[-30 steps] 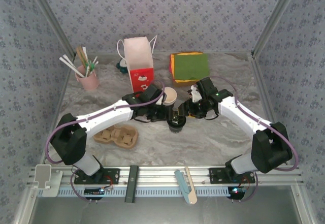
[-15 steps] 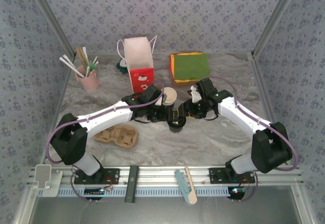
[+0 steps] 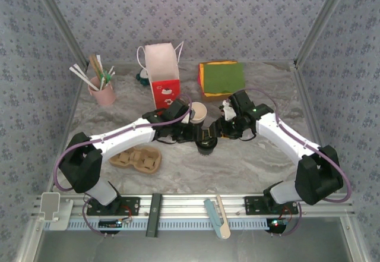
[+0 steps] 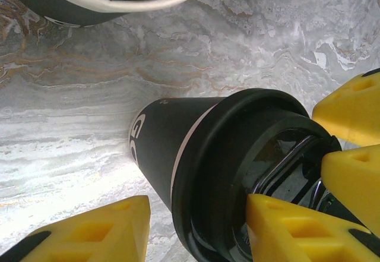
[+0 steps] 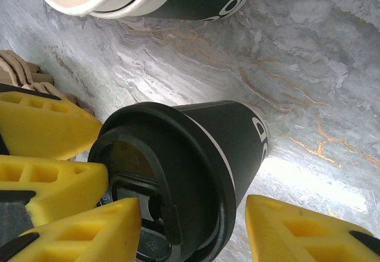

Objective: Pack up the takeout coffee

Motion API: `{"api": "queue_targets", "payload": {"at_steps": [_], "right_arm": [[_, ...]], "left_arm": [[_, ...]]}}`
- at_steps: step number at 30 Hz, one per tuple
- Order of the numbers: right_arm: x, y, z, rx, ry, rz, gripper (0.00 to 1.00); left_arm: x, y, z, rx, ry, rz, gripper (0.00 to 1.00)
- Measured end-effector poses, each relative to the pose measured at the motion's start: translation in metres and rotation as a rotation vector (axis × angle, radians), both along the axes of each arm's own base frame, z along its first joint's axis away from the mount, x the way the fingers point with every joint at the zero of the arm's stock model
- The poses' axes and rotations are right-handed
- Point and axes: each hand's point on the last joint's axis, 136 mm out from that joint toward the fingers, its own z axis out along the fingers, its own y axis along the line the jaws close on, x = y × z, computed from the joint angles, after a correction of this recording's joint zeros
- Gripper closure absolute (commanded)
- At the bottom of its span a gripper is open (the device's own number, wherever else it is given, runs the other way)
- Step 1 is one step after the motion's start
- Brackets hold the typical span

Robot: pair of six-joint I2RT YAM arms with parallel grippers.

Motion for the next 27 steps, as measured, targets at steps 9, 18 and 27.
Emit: {"api": "queue_targets", "payload": {"at_steps": [9, 18, 27], "right_arm": [[-0.004, -0.002, -0.010, -0.014, 0.002, 0.015, 0.59], [-0.003, 0.001, -0.012, 0.002, -0.006, 0.022, 0.60], [-0.003, 0.000, -0.010, -0.003, -0.004, 0.022, 0.50]], "left_arm": [[0.000, -0.002, 0.000, -0.003, 0.005, -0.004, 0.56], [0.000, -0.002, 0.000, -0.005, 0.004, -0.005, 0.56], [0.000, -0.002, 0.000, -0.004, 0.004, -0.004, 0.56]]}}
